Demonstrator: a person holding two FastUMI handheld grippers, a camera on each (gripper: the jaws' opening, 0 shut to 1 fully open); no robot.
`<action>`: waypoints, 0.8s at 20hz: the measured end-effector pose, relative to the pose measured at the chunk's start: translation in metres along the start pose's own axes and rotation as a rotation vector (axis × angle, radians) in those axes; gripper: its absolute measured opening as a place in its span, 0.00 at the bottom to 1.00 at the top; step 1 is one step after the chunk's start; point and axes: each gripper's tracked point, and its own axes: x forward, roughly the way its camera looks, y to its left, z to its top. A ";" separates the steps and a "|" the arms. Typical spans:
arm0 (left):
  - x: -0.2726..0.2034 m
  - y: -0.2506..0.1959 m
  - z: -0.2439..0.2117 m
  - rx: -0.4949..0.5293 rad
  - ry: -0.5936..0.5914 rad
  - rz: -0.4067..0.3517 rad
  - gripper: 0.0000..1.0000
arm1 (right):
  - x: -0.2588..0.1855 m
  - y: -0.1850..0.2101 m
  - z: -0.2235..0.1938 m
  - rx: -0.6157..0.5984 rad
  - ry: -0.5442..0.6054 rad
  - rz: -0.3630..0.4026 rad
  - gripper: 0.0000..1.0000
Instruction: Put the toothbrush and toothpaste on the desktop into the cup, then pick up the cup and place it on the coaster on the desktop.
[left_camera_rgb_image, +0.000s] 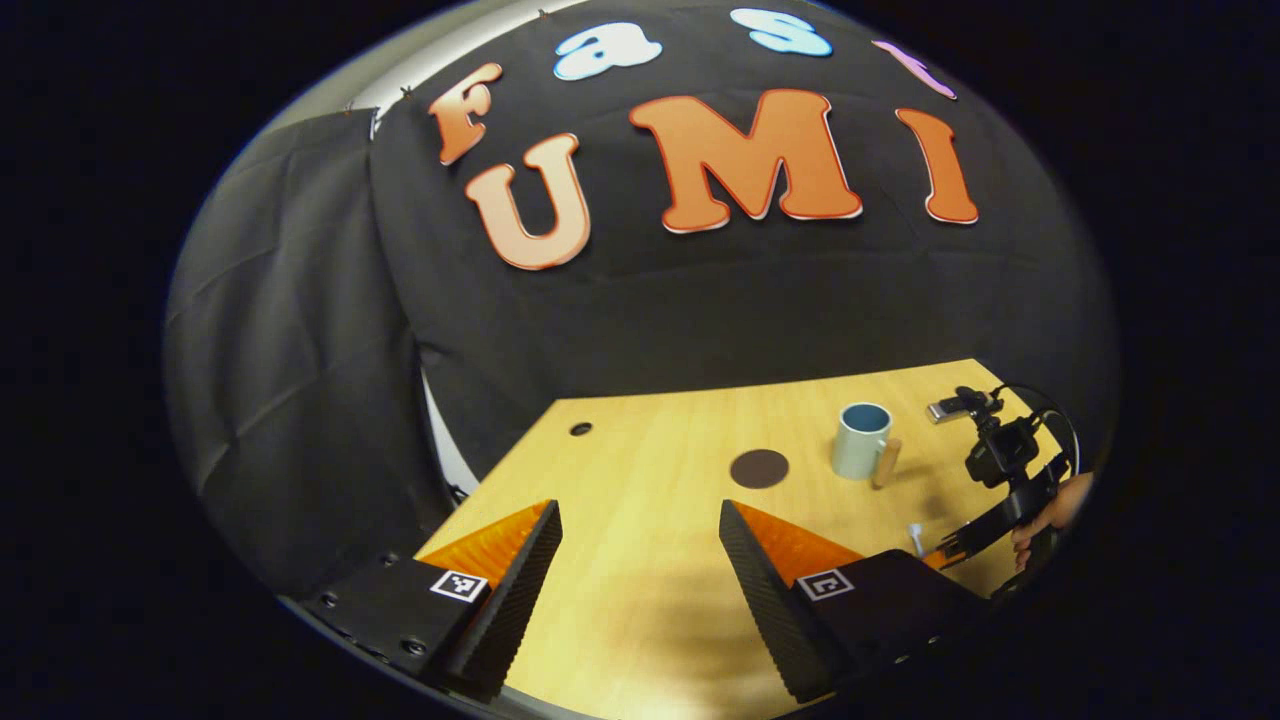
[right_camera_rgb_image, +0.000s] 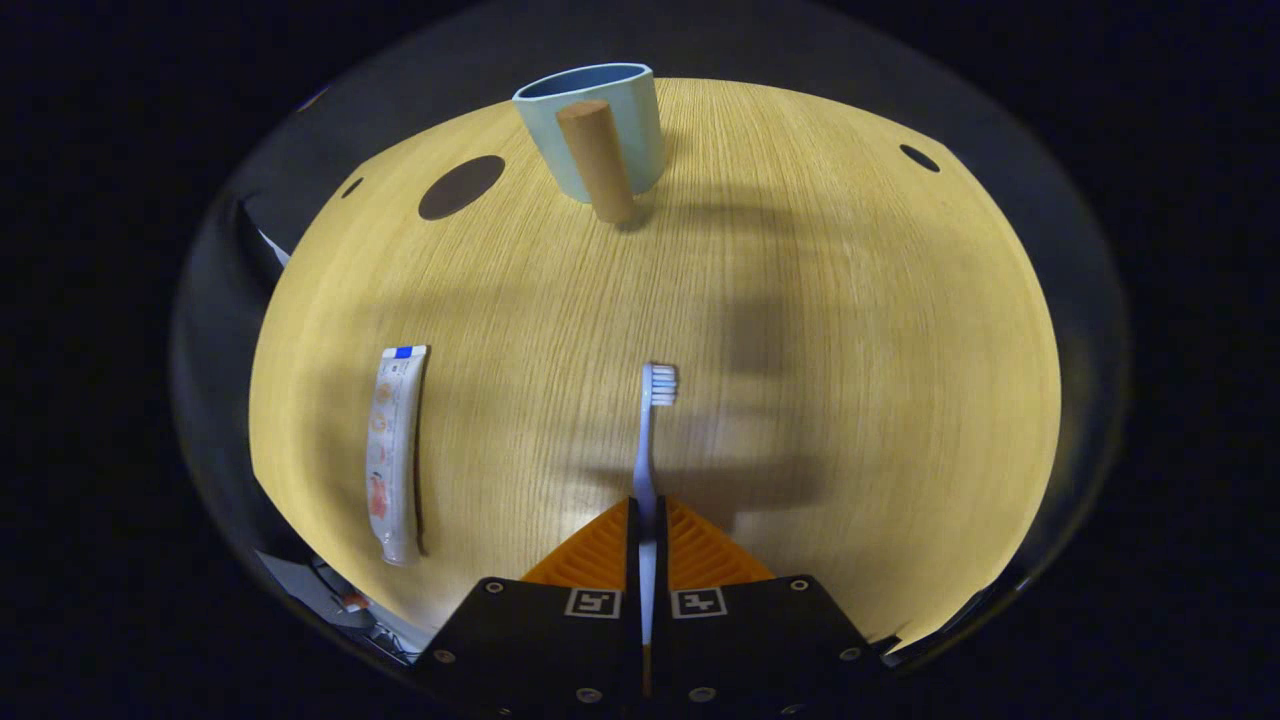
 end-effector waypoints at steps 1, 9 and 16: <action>0.006 -0.010 -0.002 -0.001 0.016 -0.030 0.96 | -0.003 -0.002 0.002 0.004 -0.017 0.006 0.04; 0.041 -0.076 -0.056 -0.077 0.242 -0.264 0.96 | -0.033 -0.010 0.012 0.088 -0.135 0.040 0.04; 0.063 -0.111 -0.102 -0.117 0.468 -0.372 0.98 | -0.060 -0.013 0.010 0.116 -0.214 0.074 0.04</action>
